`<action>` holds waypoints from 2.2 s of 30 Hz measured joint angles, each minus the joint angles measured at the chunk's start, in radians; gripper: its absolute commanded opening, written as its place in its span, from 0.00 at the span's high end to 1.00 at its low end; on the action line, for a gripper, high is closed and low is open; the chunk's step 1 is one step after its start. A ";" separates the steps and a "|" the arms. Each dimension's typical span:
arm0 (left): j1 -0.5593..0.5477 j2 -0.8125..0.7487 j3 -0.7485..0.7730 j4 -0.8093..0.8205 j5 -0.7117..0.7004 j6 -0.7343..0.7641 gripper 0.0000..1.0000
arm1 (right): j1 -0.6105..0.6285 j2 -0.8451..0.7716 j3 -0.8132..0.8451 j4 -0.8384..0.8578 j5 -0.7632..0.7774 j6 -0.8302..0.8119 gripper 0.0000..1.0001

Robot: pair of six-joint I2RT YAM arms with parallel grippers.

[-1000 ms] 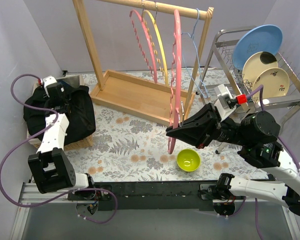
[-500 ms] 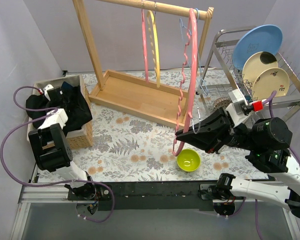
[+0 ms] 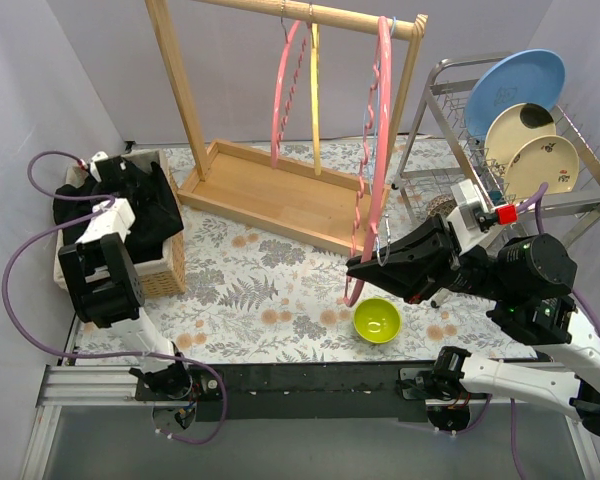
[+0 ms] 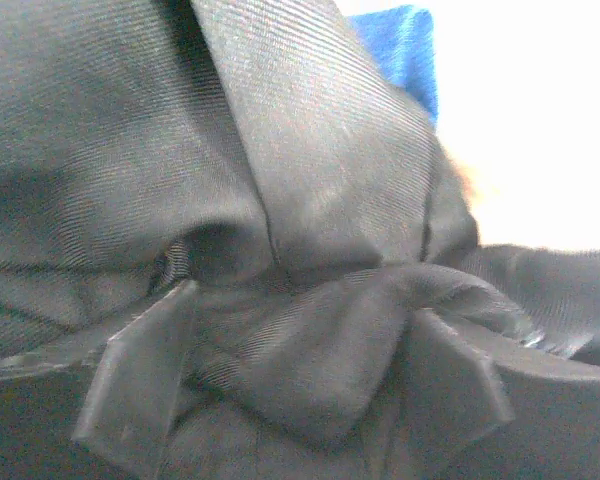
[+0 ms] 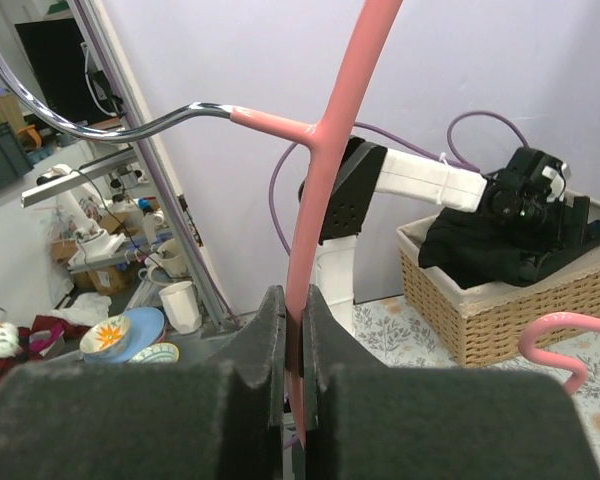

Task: Place the skirt on the hanger

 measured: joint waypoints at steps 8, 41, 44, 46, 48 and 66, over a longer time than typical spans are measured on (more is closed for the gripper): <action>-0.004 -0.243 0.148 -0.162 -0.034 0.004 0.02 | 0.000 0.000 0.000 -0.002 0.004 -0.006 0.99; -0.009 -0.713 -0.092 -0.890 0.066 -0.858 0.37 | 0.000 -0.009 -0.005 0.001 0.050 0.046 0.99; -0.009 -0.669 -0.117 -0.842 0.045 -0.875 0.76 | 0.000 -0.013 -0.005 0.001 0.055 0.042 0.99; -0.010 -0.625 -0.116 -0.805 0.023 -0.868 0.95 | 0.000 -0.012 -0.005 -0.001 0.058 0.038 0.99; -0.010 -0.588 -0.103 -0.765 0.005 -0.856 1.00 | 0.000 -0.009 -0.005 -0.004 0.061 0.030 0.99; -0.009 -0.293 -0.162 -0.350 -0.362 -0.748 1.00 | 0.000 0.021 -0.005 -0.022 0.084 -0.013 0.99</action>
